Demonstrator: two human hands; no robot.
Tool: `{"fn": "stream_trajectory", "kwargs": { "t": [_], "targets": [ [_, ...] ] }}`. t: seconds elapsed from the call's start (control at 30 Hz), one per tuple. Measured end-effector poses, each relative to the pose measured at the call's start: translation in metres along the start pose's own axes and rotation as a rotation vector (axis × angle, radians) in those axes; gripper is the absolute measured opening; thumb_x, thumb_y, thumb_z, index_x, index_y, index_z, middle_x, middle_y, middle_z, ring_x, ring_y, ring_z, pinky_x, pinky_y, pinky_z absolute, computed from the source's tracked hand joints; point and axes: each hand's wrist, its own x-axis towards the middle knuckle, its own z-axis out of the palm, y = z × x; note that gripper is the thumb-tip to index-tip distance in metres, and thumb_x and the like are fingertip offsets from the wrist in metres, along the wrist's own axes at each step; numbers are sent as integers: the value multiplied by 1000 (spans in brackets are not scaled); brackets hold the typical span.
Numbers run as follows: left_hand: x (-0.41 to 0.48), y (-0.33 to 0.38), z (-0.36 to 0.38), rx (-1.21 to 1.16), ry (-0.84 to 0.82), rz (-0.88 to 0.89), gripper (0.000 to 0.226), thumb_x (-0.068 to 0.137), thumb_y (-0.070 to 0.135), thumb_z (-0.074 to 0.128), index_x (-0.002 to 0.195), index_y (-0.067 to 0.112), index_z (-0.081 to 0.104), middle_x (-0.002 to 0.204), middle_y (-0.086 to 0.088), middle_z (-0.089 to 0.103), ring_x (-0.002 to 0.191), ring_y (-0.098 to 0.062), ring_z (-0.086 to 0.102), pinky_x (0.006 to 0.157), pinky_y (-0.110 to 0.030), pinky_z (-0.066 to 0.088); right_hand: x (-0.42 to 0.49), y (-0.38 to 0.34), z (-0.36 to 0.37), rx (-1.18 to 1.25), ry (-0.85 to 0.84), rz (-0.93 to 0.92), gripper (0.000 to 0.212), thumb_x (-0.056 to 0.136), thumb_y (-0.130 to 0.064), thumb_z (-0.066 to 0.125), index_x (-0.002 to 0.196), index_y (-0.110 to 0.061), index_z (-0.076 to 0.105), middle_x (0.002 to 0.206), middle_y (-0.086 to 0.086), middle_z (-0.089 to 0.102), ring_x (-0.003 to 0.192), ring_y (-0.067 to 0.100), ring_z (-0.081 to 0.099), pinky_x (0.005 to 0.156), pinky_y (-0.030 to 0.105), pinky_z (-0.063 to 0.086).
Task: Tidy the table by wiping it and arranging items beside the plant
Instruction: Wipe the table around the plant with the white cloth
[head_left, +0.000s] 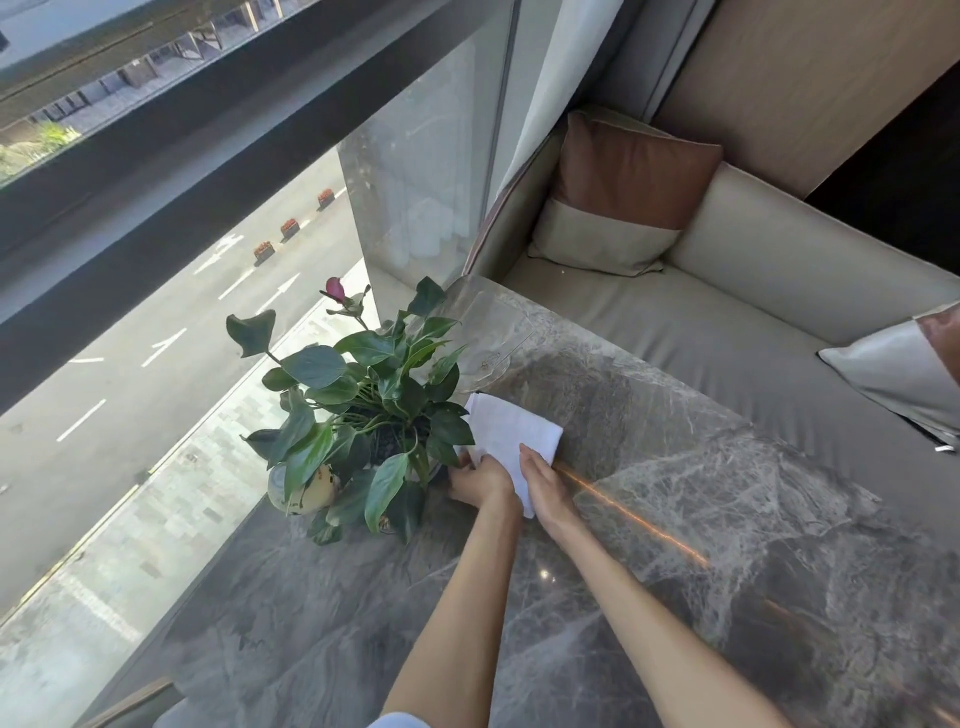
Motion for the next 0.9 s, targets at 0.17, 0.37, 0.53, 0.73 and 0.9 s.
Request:
{"fn": "stream_trajectory", "kwargs": {
  "t": [0.17, 0.37, 0.53, 0.73, 0.9],
  "targets": [
    [0, 0, 3, 32, 21, -16, 24, 91, 12, 56, 109, 0, 64, 121, -19, 63, 112, -34, 63, 99, -39, 51, 7, 4, 6, -260, -134, 24, 54, 104, -46, 11, 154, -29, 22, 165, -5, 5, 152, 13, -8, 123, 37, -4],
    [16, -4, -4, 98, -32, -71, 33, 90, 15, 59, 119, -1, 60, 125, -19, 64, 113, -33, 64, 98, -35, 51, 14, 14, 3, -228, -177, 32, 59, 102, -50, 9, 152, -25, 27, 165, -6, 5, 151, 12, -12, 120, 35, -4],
    [25, -9, -13, 55, -88, -18, 45, 81, 11, 66, 125, 6, 59, 126, -11, 66, 114, -27, 65, 96, -34, 52, 19, 17, -2, -149, -176, 39, 63, 100, -54, 9, 152, -25, 30, 165, -4, 4, 152, 13, -8, 125, 42, -3],
    [10, -7, -25, 138, -206, 178, 37, 80, 7, 65, 117, 5, 62, 117, -10, 69, 110, -27, 66, 97, -43, 54, 19, 8, -9, -51, -168, 52, 62, 100, -57, 15, 150, -26, 33, 163, -3, 17, 152, 15, 10, 125, 41, 8],
    [-54, -10, -50, 344, -587, 566, 15, 82, 3, 56, 85, 19, 57, 77, 12, 66, 71, -2, 61, 65, -18, 49, 2, -3, -26, 441, -186, 131, 77, 87, -74, 32, 125, -16, 63, 119, 13, 64, 112, 27, 63, 101, 41, 47]
  ]
}}
